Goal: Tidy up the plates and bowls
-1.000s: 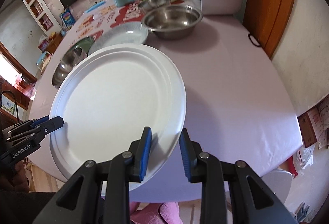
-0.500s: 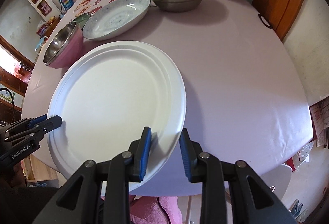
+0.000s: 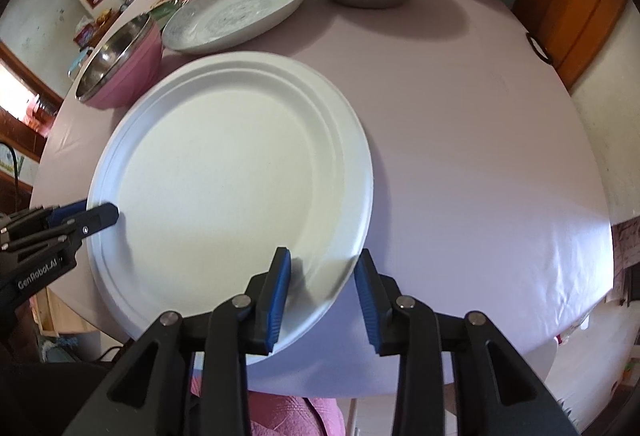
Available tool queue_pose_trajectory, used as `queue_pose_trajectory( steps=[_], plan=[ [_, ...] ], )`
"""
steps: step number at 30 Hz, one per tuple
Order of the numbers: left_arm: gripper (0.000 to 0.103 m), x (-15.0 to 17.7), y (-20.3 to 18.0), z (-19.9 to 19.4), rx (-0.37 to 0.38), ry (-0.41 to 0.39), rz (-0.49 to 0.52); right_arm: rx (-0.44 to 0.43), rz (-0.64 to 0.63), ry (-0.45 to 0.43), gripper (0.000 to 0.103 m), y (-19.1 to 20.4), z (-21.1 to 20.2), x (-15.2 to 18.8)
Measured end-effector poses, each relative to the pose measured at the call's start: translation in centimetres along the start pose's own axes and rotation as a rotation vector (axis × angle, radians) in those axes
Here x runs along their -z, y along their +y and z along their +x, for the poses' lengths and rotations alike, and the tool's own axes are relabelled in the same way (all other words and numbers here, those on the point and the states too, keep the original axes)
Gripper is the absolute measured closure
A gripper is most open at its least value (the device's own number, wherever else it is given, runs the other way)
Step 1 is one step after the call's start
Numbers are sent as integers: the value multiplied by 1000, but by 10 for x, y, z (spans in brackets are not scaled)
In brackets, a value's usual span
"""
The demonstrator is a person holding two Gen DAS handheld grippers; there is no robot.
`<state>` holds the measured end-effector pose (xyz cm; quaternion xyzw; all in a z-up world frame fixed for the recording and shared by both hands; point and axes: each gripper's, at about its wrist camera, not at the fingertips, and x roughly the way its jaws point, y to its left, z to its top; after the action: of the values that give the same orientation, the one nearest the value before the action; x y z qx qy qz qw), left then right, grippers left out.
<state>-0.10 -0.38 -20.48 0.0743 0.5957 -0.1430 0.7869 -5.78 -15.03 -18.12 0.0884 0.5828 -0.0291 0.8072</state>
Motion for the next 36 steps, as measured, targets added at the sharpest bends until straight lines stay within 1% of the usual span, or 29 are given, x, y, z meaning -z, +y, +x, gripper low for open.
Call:
queue_pose_trajectory(
  steps=[6, 7, 10, 11, 13, 18, 20, 21, 24, 26, 27, 29, 32, 36],
  plan=[
    [74, -4, 5, 2, -10, 5, -9, 8, -30, -2, 66, 5, 2, -4],
    [72, -4, 5, 3, -11, 7, -10, 7, -33, -1, 66, 5, 3, -5],
    [71, -5, 0, 5, -58, 9, 33, -4, -43, 0, 65, 6, 4, -7],
    [71, -4, -3, 5, -69, 8, 48, -4, -47, 1, 61, 7, 4, -7],
    [70, -4, -5, 4, -67, 7, 54, -2, -54, 1, 57, 9, 4, -7],
    [66, -7, -6, 2, -68, 0, 57, -4, -57, 2, 56, 10, 4, -9],
    [57, -8, -5, 1, -67, 1, 55, -6, -58, 3, 56, 10, 3, -9],
    [50, -8, -4, 2, -66, -1, 54, -7, -59, 3, 56, 11, 3, -9],
    [47, -10, -5, -1, -83, -14, 66, -10, -62, 1, 53, 10, 2, -9],
    [42, -11, -5, -4, -80, -21, 70, -11, -63, -8, 43, 9, -1, -10],
    [40, -11, -6, -6, -75, -27, 71, -12, -64, -12, 42, 8, -3, -10],
    [40, -10, -4, -9, -65, -31, 71, -15, -64, -15, 41, 7, -6, -10],
    [37, -9, -5, -16, -51, -33, 72, -20, -57, -22, 41, 3, -10, -9],
    [36, -7, -4, -28, -26, -45, 63, -25, -52, -36, 41, -1, -16, -11]
  ],
)
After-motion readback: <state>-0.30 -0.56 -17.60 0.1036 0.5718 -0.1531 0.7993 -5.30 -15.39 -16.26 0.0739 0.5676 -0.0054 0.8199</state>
